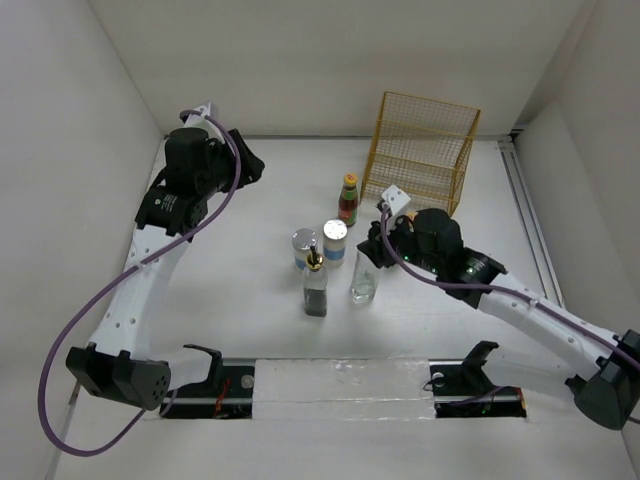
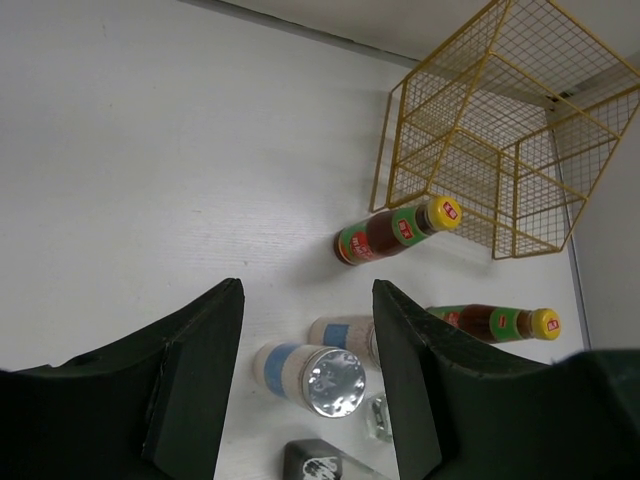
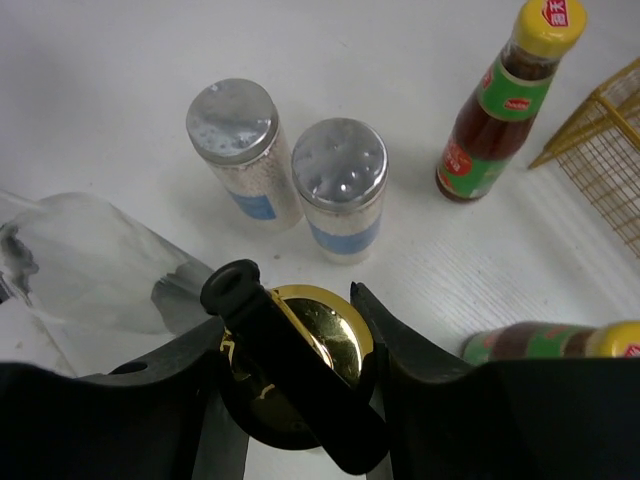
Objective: Organize the condiment bottles
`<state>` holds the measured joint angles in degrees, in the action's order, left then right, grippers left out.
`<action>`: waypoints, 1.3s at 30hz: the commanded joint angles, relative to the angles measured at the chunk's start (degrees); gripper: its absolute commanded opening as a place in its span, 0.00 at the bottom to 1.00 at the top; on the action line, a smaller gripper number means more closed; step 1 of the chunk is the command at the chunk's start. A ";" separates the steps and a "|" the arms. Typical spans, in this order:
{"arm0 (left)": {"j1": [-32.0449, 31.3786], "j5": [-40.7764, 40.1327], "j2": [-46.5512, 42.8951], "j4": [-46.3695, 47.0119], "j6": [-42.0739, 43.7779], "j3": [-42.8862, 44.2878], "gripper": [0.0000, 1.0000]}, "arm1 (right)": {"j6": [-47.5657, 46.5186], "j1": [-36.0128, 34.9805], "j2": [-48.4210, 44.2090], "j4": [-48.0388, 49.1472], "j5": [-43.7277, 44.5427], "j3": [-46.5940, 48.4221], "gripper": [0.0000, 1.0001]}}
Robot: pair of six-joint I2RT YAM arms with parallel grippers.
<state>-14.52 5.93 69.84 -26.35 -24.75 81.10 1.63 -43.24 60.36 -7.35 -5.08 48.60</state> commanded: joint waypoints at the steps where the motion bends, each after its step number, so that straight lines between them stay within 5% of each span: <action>1: -0.07 0.22 -1.90 3.05 -0.91 -0.42 0.50 | 1.27 -0.35 -6.02 0.60 2.61 7.63 0.12; 7: -0.07 1.45 -3.49 8.58 -4.60 -1.12 0.49 | -0.74 -0.35 -5.17 -11.62 8.94 27.75 0.07; 14: -0.07 0.39 -5.50 8.51 -5.13 0.47 0.47 | -1.80 9.48 7.39 -14.27 5.97 50.96 0.03; 29: -7.01 -9.35 -13.24 3.32 -3.99 -6.04 0.47 | -2.33 25.31 48.51 -14.00 3.76 94.54 0.00; 39: -7.01 -15.42 -13.77 -1.50 -7.41 -1.22 0.51 | -0.57 28.92 57.40 -3.46 -0.37 99.49 0.00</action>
<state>-21.41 -5.65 57.23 -26.57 -31.16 75.22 0.23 -15.51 119.70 -24.29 -3.42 141.56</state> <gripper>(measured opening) 0.503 0.437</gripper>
